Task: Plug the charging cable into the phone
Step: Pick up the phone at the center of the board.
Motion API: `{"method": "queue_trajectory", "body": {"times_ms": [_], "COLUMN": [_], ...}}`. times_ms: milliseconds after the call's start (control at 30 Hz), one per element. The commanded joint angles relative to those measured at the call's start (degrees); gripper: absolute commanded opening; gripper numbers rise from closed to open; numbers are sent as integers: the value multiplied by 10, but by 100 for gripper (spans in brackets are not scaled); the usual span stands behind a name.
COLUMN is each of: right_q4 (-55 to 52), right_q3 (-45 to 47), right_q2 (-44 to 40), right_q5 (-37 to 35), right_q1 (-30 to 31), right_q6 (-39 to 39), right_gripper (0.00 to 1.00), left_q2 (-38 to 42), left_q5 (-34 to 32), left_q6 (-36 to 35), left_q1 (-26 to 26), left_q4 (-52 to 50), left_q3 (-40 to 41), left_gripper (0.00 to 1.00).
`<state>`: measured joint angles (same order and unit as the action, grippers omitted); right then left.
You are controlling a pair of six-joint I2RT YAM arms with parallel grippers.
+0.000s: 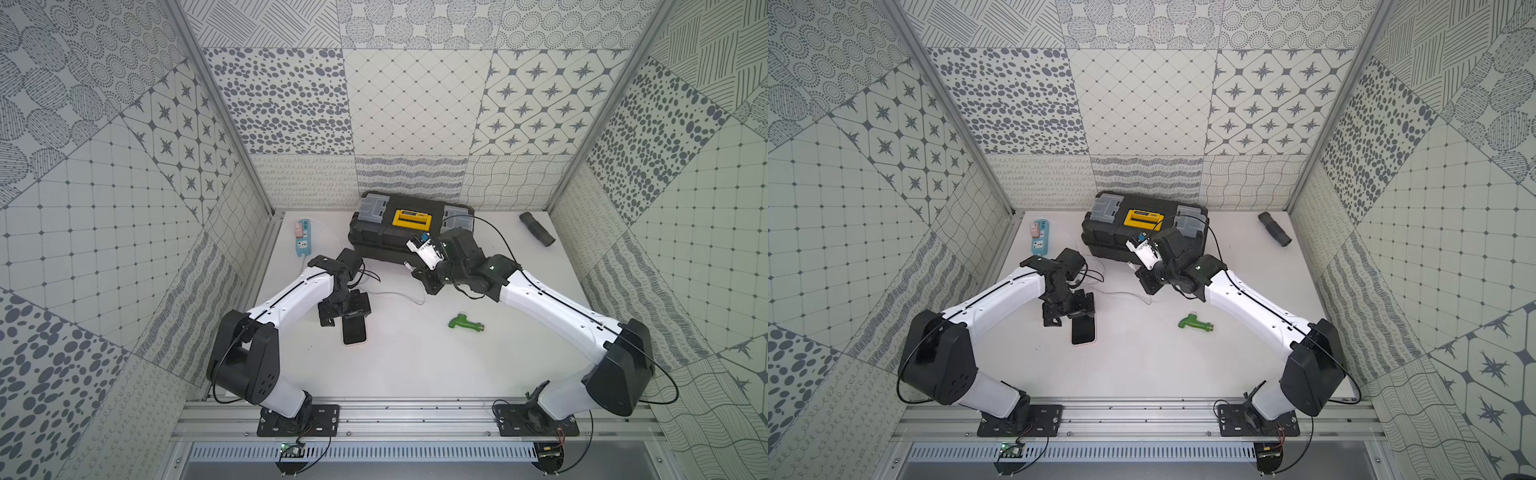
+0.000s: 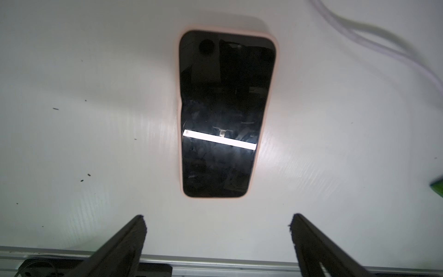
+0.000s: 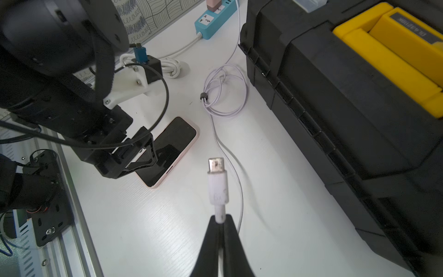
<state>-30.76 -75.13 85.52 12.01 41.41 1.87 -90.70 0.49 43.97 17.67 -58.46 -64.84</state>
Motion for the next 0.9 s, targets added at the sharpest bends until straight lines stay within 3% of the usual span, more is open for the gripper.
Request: {"method": "queue_trajectory", "body": {"times_ms": [0,867], "right_q4": [6,-1], "right_q3": [-10,11], "right_q2": [-9,-32], "right_q5": [12,-1], "right_q1": [1,5], "right_q6": [-1,-47], "right_gripper": [0,0], "left_q2": [-32,-220], "left_q5": [-31,-25], "left_q6": [-9,-56], "left_q1": [4,9], "left_q4": [-17,52], "left_q3": [0,-69], "left_gripper": [97,98]}}
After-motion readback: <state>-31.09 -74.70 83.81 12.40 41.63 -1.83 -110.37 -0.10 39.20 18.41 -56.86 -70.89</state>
